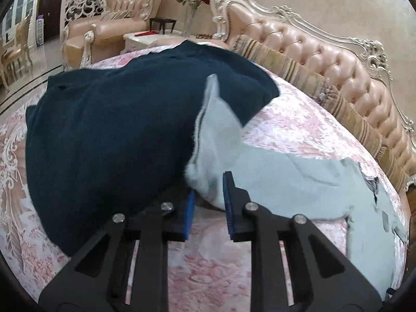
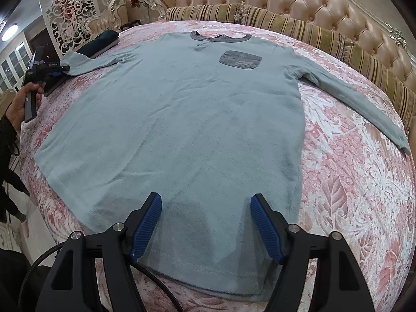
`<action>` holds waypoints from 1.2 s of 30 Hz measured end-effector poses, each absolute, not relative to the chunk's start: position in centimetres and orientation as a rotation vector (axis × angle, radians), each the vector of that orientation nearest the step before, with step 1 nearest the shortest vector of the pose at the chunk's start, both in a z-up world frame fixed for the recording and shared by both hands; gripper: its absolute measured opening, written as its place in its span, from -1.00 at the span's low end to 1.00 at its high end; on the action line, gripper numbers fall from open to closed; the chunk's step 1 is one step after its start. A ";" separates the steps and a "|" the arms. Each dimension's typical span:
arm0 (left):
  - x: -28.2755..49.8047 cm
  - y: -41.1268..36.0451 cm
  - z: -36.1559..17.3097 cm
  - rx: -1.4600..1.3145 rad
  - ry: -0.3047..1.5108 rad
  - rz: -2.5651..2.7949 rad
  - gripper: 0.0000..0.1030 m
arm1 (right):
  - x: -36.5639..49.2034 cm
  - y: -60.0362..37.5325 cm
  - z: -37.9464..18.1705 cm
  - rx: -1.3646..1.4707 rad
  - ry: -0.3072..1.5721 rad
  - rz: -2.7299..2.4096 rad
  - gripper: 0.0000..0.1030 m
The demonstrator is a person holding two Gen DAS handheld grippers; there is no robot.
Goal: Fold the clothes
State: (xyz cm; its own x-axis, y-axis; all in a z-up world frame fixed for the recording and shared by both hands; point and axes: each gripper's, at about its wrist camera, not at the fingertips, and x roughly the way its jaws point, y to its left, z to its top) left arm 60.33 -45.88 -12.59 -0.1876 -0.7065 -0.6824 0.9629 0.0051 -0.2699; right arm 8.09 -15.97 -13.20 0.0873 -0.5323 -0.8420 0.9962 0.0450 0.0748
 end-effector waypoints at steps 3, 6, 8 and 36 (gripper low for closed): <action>59.0 -45.6 -11.1 0.459 0.726 -1.568 -0.66 | 8.1 -16.1 -13.2 0.811 0.735 -1.347 0.40; 58.6 -46.4 -10.4 0.485 0.680 -1.534 -0.66 | 8.2 -15.9 -13.2 0.807 0.732 -1.342 0.42; 58.6 -47.4 -10.7 0.506 0.702 -1.519 -0.66 | 8.2 -15.7 -13.2 0.805 0.729 -1.339 0.42; 26.7 -48.8 -3.8 0.886 0.419 -1.707 -0.89 | 4.8 -11.7 -11.9 0.795 0.596 -1.392 0.42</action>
